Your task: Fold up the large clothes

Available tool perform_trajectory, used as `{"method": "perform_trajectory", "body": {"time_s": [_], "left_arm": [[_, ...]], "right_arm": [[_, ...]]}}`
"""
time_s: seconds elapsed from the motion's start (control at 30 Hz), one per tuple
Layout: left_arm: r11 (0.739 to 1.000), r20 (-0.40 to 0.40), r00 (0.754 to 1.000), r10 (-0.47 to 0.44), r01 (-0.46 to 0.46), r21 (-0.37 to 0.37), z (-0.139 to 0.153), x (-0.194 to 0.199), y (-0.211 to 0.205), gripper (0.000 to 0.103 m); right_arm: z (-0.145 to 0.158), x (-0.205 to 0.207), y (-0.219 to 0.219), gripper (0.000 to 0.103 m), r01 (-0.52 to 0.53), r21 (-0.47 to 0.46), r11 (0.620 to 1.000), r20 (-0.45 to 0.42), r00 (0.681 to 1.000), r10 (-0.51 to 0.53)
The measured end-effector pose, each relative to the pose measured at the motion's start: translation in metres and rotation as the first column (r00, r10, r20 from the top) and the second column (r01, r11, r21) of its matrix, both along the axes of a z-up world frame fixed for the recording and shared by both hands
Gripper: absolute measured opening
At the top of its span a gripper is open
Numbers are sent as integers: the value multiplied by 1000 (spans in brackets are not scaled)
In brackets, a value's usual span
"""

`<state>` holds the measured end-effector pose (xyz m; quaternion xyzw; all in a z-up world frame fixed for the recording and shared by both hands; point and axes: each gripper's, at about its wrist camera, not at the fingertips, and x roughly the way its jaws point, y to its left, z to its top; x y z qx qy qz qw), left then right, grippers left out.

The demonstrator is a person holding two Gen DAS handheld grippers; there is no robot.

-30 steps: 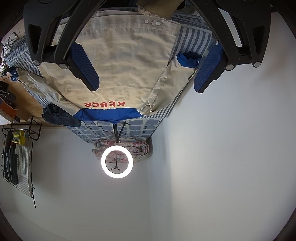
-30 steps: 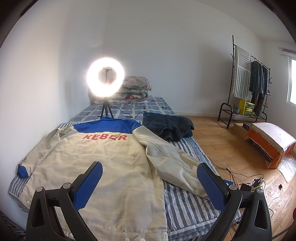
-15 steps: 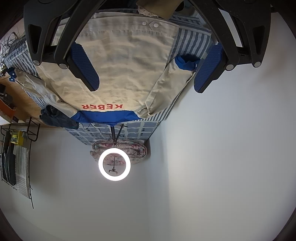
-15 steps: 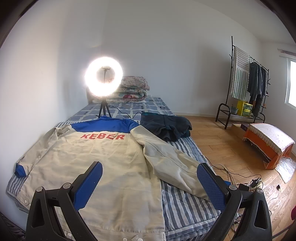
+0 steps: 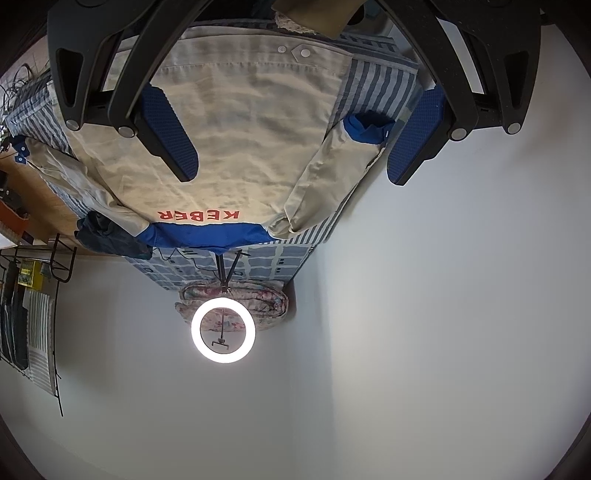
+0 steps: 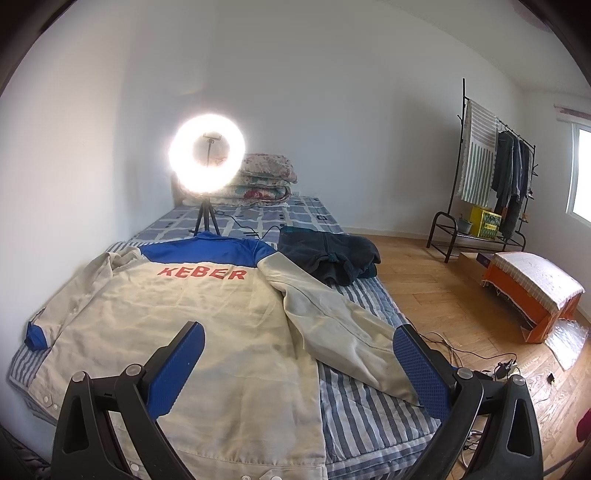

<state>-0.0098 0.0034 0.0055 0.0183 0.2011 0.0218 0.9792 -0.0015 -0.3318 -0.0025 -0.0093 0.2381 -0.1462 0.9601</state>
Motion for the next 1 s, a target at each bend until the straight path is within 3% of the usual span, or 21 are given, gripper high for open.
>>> {"method": "perform_trajectory", "body": {"time_s": [1.0], "left_arm": [[998, -22, 998, 62, -62, 6, -25, 7, 31, 103]], "right_arm": [[2, 7, 46, 103, -41, -55, 998, -2, 999, 41]]}}
